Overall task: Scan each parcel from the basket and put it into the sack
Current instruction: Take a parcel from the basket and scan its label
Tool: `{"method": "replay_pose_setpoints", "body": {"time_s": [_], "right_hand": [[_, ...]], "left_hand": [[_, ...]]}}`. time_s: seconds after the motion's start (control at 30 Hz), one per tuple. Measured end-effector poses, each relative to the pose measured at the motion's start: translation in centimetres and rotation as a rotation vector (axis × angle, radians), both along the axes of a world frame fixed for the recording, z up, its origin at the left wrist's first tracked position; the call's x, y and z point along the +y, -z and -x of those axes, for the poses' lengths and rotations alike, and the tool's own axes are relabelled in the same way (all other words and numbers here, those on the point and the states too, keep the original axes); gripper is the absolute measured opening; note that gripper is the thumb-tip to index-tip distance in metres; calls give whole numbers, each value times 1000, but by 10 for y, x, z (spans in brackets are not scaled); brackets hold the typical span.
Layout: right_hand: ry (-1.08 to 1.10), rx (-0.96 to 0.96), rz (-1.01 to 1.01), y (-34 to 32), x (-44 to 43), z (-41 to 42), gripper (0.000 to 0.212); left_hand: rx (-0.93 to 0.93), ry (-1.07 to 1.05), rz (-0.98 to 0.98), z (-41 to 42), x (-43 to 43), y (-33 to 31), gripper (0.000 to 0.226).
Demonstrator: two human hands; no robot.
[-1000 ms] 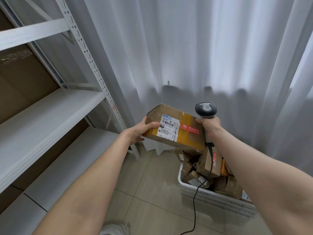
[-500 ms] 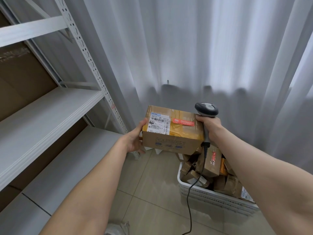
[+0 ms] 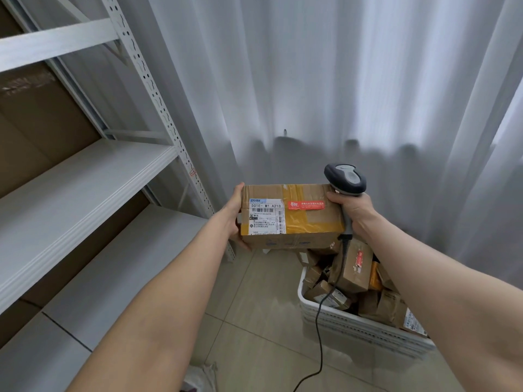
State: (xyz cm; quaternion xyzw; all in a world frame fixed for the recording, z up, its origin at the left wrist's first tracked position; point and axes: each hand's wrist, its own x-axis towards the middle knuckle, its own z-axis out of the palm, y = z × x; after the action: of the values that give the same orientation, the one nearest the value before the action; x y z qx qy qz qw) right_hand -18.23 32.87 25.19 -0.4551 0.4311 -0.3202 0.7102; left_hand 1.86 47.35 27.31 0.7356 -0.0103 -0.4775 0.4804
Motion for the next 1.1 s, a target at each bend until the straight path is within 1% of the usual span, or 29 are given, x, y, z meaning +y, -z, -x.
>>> {"method": "replay_pose_setpoints", "body": {"time_s": [0.07,0.23,0.43,0.67,0.8,0.83,0.9,1.0,1.1], "right_hand": [[-17,5,14,2,3,-1,34],[-56,30,62,5,6,0,44],[-91,50,89,9,8,-4,45],[-82,31,101,9,12,-12,45],[-74,59,116,9,16,-12,40],[-74,75,120,10,17,-11,39],[-73,105,120,12,18,-11,35],[-73,149,120,14,23,-14,31],[-71,181,155,16,30,-15,29]], "left_hand": [[41,27,-20,-4,4,5,88],[131,159,-105,-1,21,11,91],[195,212,-136,-3,37,15,99],[209,113,-85,1,36,11,93],[261,-10,-67,-6,33,11,82],[255,-37,-74,-7,33,12,76],[175,-63,-99,-6,30,12,68],[95,-122,-97,-3,29,14,66],[73,-212,-43,5,31,12,57]]}}
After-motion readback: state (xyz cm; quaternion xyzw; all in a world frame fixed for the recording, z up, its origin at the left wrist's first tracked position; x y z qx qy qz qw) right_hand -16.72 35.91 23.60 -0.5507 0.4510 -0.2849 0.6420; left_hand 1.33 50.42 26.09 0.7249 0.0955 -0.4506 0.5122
